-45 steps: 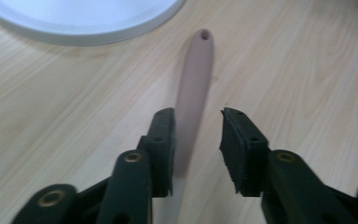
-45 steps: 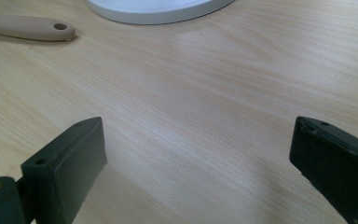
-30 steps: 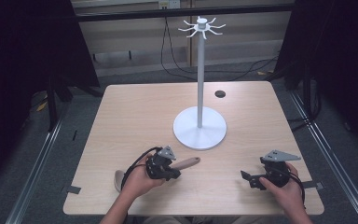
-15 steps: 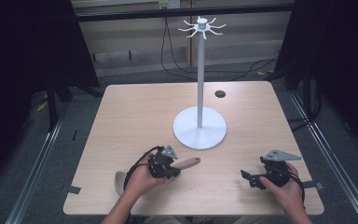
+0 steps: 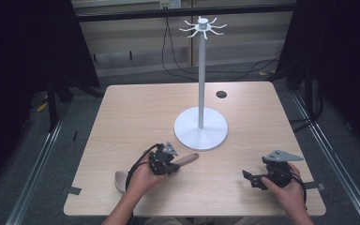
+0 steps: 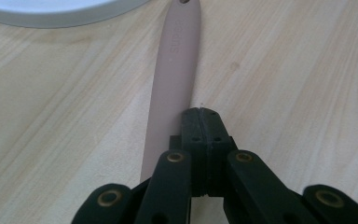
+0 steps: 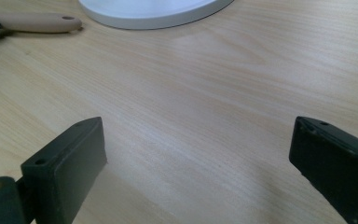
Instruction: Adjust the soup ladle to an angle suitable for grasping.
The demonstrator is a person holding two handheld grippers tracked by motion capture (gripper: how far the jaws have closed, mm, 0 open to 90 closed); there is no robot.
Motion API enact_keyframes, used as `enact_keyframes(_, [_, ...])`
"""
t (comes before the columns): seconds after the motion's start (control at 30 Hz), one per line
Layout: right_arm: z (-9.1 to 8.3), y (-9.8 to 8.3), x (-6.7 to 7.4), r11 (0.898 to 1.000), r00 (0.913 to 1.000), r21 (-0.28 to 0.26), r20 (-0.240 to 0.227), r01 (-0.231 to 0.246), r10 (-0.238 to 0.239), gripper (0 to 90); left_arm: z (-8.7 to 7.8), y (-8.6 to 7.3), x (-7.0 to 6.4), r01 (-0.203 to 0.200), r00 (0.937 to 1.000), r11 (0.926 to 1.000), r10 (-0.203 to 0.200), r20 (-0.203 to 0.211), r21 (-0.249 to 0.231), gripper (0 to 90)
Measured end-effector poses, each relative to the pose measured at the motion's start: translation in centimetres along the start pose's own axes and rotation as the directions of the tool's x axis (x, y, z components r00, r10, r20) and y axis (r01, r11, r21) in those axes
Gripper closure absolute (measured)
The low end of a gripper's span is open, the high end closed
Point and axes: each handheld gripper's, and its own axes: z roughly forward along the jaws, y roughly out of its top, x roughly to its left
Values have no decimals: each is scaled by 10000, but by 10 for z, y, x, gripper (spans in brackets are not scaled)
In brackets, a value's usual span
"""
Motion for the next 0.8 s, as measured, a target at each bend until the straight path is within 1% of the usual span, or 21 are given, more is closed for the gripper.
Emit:
enact_keyframes(0.03, [0,0,0,10000,10000,-5,-14,2,-2,29,0,0,0,72,10000,9999,-72,-56,-70,898])
enact_keyframes(0.1, [0,0,0,10000,10000,-16,-11,12,-12,29,0,0,1,84,10000,10000,-84,-6,-42,898])
enact_keyframes(0.17, [1,0,1,10000,10000,-14,-61,18,-18,29,0,0,2,146,9999,9999,-145,58,-50,889])
enact_keyframes(0.23, [1,0,1,10000,9999,1,-109,69,-69,29,0,0,2,276,9994,9996,-275,225,-56,876])
enact_keyframes(0.27, [2,0,1,10000,9999,5,-119,79,-79,29,0,0,1,386,9989,9992,-383,278,-99,862])
enact_keyframes(0.3, [2,0,1,10000,9999,9,-123,87,-87,29,-1,0,-1,697,9969,9970,-684,376,-350,850])
enact_keyframes(0.37, [2,1,1,10000,9999,-20,-141,68,-69,29,-3,0,0,667,9971,9972,-653,383,-345,824])
enact_keyframes(0.4, [1,1,2,10000,9999,-17,-120,19,-20,29,-9,-1,2,580,9972,9976,-561,493,-373,805])
enact_keyframes(0.43, [1,1,2,10000,9999,-26,-127,20,-20,29,-12,-2,1,835,9955,9948,-806,488,-592,792])
enact_keyframes(0.47, [1,1,2,10000,9999,-36,-136,11,-12,29,-14,-2,1,903,9951,9941,-877,447,-597,764])
enact_keyframes(0.5, [1,1,2,10000,9999,-34,-137,15,-16,29,-17,-3,2,816,9963,9952,-800,310,-532,741])
enact_keyframes(0.53, [1,1,2,10000,9999,-30,-140,8,-9,29,-19,-4,2,832,9961,9947,-813,333,-610,709])
enact_keyframes(0.57, [1,1,1,10000,9999,-38,-138,10,-11,29,-22,-6,4,911,9955,9943,-896,298,-553,698])
enact_keyframes(0.63, [2,1,1,10000,9999,-64,-147,37,-38,29,-23,-7,4,896,9957,9944,-881,288,-563,672])
enact_keyframes(0.67, [2,2,1,10000,9999,-69,-158,47,-48,29,-28,-9,7,552,9984,9981,-550,85,-279,651])
enact_keyframes(0.7, [2,2,2,9999,9999,-89,-137,73,-74,29,-29,-10,6,923,9957,9941,-917,129,-562,646])
enact_keyframes(0.73, [2,3,2,9999,9999,-112,-152,29,-31,29,-32,-10,8,789,9968,9957,-781,182,-482,645])
enact_keyframes(0.77, [2,3,2,9999,9999,-112,-152,29,-31,29,-32,-10,8,789,9968,9957,-781,182,-482,643])
enact_keyframes(0.8, [2,3,2,9999,9998,-75,-163,82,-83,29,-34,-11,7,896,9960,9952,-896,19,-403,635])
